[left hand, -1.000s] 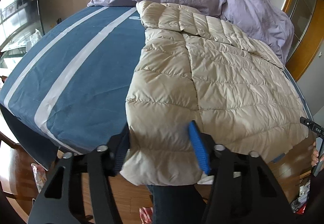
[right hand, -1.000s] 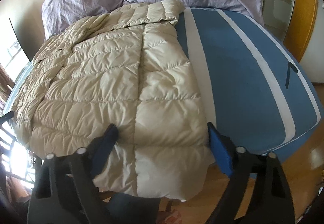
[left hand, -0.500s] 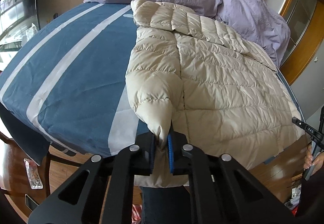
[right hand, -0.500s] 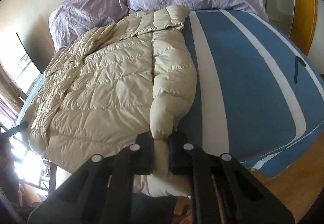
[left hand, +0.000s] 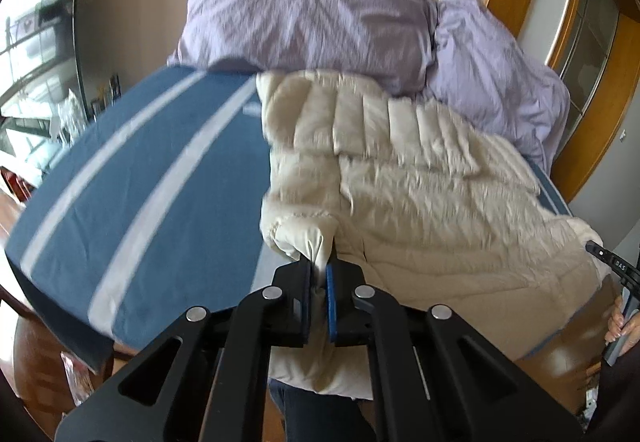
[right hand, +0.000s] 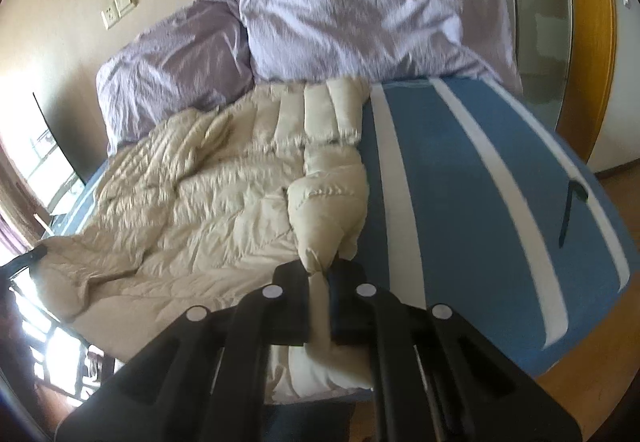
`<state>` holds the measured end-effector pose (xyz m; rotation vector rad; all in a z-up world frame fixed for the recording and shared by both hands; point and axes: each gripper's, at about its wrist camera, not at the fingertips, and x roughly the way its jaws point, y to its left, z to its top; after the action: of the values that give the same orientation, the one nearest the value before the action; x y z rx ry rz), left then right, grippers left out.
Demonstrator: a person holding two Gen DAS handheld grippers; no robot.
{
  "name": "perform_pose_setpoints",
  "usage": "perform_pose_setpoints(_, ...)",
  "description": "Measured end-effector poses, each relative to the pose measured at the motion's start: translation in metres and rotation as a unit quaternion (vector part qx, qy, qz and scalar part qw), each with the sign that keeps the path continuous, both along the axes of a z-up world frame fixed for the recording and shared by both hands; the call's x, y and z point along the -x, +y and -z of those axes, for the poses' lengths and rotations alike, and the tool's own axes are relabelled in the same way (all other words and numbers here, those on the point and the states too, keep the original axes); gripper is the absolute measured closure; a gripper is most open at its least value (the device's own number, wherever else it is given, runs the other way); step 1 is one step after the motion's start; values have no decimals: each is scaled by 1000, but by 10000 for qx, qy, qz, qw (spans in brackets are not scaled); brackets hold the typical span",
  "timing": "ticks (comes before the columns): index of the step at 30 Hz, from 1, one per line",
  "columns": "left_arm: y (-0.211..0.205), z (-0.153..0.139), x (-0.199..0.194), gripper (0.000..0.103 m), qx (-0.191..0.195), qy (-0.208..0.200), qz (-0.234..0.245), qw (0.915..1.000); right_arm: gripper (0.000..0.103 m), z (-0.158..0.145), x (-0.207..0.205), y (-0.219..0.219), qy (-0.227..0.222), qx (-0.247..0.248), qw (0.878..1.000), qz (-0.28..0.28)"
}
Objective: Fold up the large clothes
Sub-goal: 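Lift the gripped edge and fold it over the jacket body with both grippers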
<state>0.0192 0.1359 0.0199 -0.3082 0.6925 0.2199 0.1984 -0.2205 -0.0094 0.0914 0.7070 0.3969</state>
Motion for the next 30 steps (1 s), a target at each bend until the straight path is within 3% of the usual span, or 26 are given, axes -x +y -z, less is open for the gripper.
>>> perform_pose_setpoints(13, 17, -45, -82, 99, -353, -293, -274, 9986, 96, -51, -80, 39, -360, -51, 9990, 278)
perform_pose_setpoints(22, 40, -48, -167, 99, -376, -46, -653, 9971, 96, -55, -160, 70, -232, -213, 9987, 410)
perform_pose_setpoints(30, 65, -32, -234, 99, -309, 240, -878, 9954, 95, -33, -241, 90, 66, -405, 9974, 589)
